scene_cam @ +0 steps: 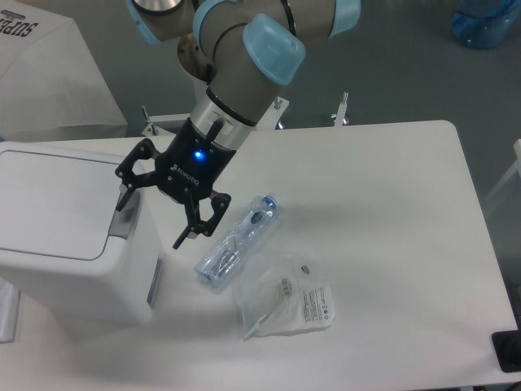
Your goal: Open the trash can
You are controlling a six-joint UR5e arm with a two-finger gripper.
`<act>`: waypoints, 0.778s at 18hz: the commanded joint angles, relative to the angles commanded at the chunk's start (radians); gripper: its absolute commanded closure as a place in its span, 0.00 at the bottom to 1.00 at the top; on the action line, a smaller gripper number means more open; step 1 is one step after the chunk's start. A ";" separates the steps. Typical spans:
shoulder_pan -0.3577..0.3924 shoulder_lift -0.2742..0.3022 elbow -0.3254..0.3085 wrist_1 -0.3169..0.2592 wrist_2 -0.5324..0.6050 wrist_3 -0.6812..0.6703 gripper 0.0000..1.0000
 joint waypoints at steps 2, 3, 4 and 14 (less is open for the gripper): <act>-0.002 -0.002 -0.003 0.006 0.023 0.000 0.00; -0.002 -0.002 -0.005 0.012 0.031 0.000 0.00; -0.002 -0.005 -0.006 0.020 0.034 0.002 0.00; -0.008 -0.014 0.000 0.032 0.032 -0.005 0.00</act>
